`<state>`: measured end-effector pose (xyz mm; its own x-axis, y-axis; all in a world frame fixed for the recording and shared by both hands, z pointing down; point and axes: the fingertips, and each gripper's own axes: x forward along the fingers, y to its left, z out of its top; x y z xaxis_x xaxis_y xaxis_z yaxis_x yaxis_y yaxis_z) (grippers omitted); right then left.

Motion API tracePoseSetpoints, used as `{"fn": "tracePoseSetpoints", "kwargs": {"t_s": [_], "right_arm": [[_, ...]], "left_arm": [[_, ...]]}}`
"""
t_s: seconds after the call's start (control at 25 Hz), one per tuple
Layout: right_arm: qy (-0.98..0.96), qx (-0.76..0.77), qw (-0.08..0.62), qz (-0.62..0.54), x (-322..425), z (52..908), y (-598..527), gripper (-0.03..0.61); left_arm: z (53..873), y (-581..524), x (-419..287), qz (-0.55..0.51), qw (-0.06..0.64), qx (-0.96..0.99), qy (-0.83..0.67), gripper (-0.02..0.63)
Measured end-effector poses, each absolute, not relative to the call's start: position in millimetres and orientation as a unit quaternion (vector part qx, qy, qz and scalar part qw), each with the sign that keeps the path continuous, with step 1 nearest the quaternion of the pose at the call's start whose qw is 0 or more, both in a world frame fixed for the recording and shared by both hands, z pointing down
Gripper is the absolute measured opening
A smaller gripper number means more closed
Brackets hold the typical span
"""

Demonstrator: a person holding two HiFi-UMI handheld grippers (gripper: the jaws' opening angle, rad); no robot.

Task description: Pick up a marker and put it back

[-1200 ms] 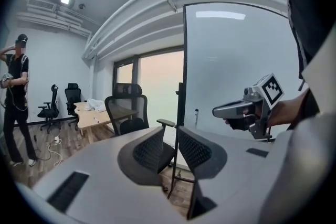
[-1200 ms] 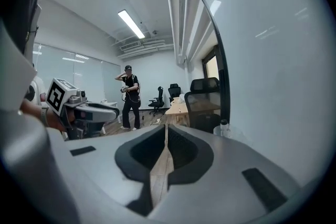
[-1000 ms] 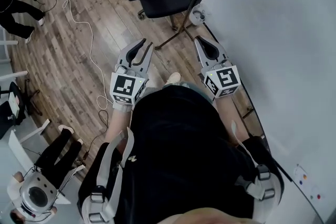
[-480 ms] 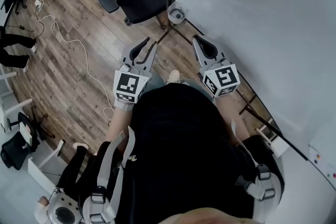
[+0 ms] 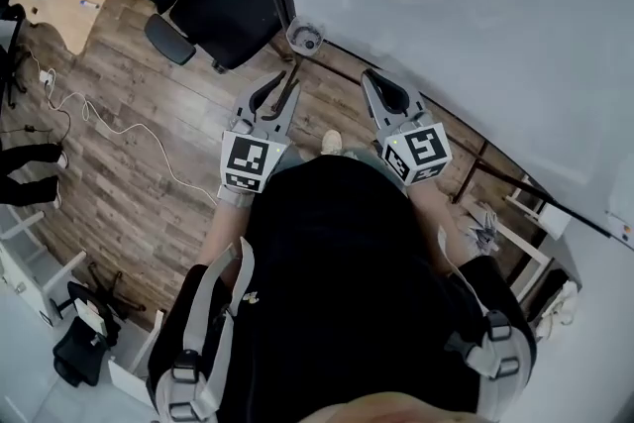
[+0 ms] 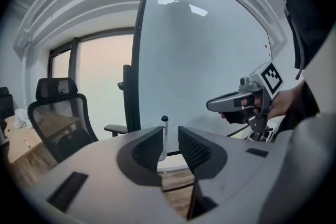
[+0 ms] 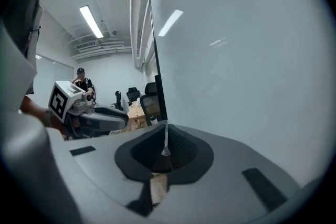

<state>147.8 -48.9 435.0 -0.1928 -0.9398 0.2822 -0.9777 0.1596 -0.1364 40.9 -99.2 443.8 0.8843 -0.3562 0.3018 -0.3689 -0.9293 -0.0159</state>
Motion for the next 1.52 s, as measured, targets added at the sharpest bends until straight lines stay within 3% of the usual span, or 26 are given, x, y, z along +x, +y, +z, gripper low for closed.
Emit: {"fn": "tracePoseSetpoints", "kwargs": {"t_s": [0.6, 1.52], "right_arm": [[-0.639, 0.749, 0.063, 0.163, 157.6, 439.9, -2.8, 0.026], [-0.509, 0.835, 0.062, 0.199, 162.6, 453.7, 68.7, 0.026]], "left_arm": [[463.9, -120.2, 72.3, 0.166, 0.015, 0.983, -0.074, 0.087], [494.7, -136.8, 112.5, 0.180, -0.006, 0.982, -0.052, 0.097]]}}
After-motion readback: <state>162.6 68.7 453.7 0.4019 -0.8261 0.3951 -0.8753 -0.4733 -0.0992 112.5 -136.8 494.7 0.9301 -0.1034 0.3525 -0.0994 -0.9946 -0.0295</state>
